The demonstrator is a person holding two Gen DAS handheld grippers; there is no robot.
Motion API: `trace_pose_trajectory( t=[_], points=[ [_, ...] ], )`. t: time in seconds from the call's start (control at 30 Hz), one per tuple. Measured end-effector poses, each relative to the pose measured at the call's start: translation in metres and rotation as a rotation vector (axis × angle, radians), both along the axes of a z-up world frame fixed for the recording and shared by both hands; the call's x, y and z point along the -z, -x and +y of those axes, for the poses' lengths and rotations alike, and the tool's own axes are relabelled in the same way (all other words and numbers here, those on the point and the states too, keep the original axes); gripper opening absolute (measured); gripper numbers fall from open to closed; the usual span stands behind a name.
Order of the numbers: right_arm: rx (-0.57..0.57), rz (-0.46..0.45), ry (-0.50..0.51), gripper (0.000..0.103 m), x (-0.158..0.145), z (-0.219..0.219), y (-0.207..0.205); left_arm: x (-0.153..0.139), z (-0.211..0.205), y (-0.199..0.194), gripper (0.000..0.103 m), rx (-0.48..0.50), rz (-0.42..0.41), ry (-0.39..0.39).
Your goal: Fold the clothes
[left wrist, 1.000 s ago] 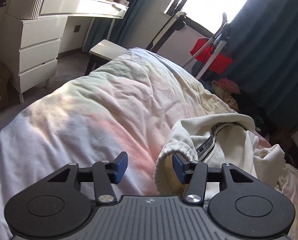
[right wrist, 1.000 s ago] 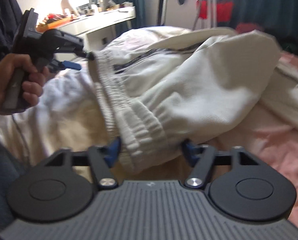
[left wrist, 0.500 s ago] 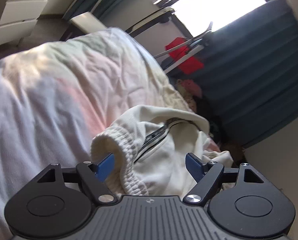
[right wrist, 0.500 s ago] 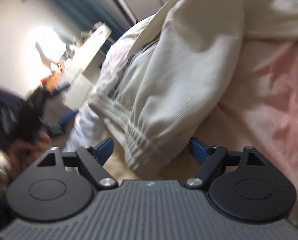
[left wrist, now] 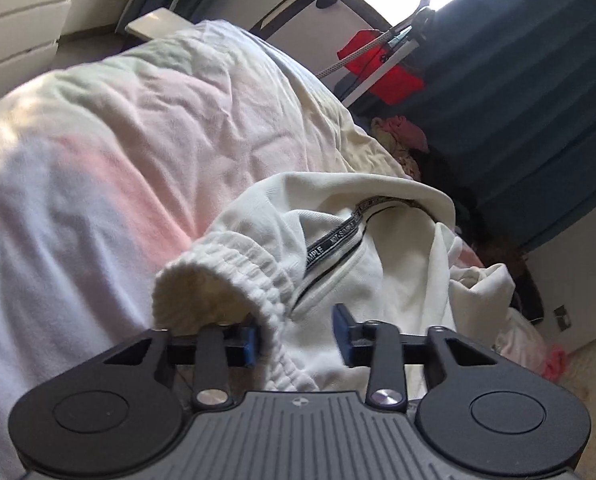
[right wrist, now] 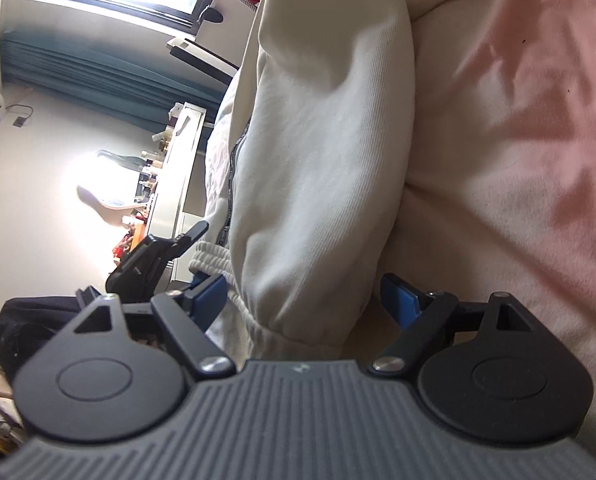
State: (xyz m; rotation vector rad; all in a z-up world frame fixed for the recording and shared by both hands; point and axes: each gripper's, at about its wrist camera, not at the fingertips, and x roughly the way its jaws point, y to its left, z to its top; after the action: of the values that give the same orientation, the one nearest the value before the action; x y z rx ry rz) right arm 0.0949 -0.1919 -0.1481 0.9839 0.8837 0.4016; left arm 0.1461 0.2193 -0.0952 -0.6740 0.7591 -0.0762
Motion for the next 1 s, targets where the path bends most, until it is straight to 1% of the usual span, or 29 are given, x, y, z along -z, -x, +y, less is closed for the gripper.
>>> trace_pose_trajectory(
  t=[0.03, 0.07, 0.17, 0.2, 0.23, 0.27, 0.33, 0.37, 0.43, 0.53, 0.6, 0.63, 0.67, 0.7, 0.77, 0.87, 1.0],
  points=[
    [-0.002, 0.0, 0.004, 0.086, 0.0, 0.001, 0.0, -0.002, 0.0, 0.001, 0.009, 0.001, -0.009, -0.029],
    [-0.004, 0.001, 0.009, 0.086, -0.001, 0.003, 0.001, -0.006, 0.002, 0.003, 0.009, -0.001, -0.03, -0.039],
    [-0.003, -0.002, 0.029, 0.086, -0.001, 0.003, -0.001, -0.021, 0.02, 0.016, 0.008, -0.029, -0.137, 0.018],
    [-0.001, -0.004, 0.035, 0.086, -0.002, 0.003, 0.0, -0.023, 0.028, 0.019, 0.008, -0.059, -0.159, 0.032],
    [-0.001, -0.005, 0.039, 0.086, -0.002, 0.003, 0.0, -0.023, 0.035, 0.02, 0.008, -0.095, -0.162, 0.036],
    [-0.002, -0.004, 0.042, 0.086, -0.001, 0.002, 0.0, -0.022, 0.042, 0.019, 0.008, -0.13, -0.153, 0.03],
    [-0.004, 0.001, 0.05, 0.086, 0.001, 0.003, 0.0, -0.012, 0.052, 0.01, 0.008, -0.179, -0.08, -0.043],
    [-0.005, 0.005, 0.054, 0.086, 0.002, 0.004, -0.001, -0.005, 0.055, 0.005, 0.009, -0.189, -0.043, -0.075],
    [-0.011, 0.007, 0.065, 0.086, 0.003, 0.007, -0.002, 0.008, 0.057, -0.003, 0.011, -0.177, 0.007, -0.108],
    [-0.017, 0.0, 0.093, 0.086, 0.003, 0.013, -0.003, 0.004, 0.057, -0.001, 0.016, -0.163, -0.001, -0.117],
    [-0.021, -0.014, 0.087, 0.086, 0.001, 0.014, -0.002, -0.002, 0.059, 0.004, 0.018, -0.167, -0.006, -0.094],
    [-0.024, -0.02, 0.083, 0.086, 0.001, 0.015, -0.002, -0.004, 0.06, 0.006, 0.023, -0.168, -0.009, -0.089],
    [-0.029, -0.022, 0.084, 0.086, 0.0, 0.017, -0.003, -0.004, 0.06, 0.006, 0.035, -0.166, -0.015, -0.098],
    [-0.035, -0.024, 0.088, 0.086, 0.001, 0.019, -0.003, -0.005, 0.06, 0.007, 0.041, -0.164, -0.02, -0.108],
    [-0.046, -0.027, 0.095, 0.086, 0.002, 0.022, -0.004, -0.005, 0.06, 0.008, 0.062, -0.16, -0.03, -0.126],
    [-0.051, -0.03, 0.093, 0.086, 0.005, 0.025, -0.005, -0.006, 0.06, 0.01, 0.074, -0.155, -0.046, -0.154],
    [-0.052, -0.032, 0.071, 0.085, 0.009, 0.024, -0.012, -0.007, 0.06, 0.013, 0.076, -0.147, -0.066, -0.191]
  ],
)
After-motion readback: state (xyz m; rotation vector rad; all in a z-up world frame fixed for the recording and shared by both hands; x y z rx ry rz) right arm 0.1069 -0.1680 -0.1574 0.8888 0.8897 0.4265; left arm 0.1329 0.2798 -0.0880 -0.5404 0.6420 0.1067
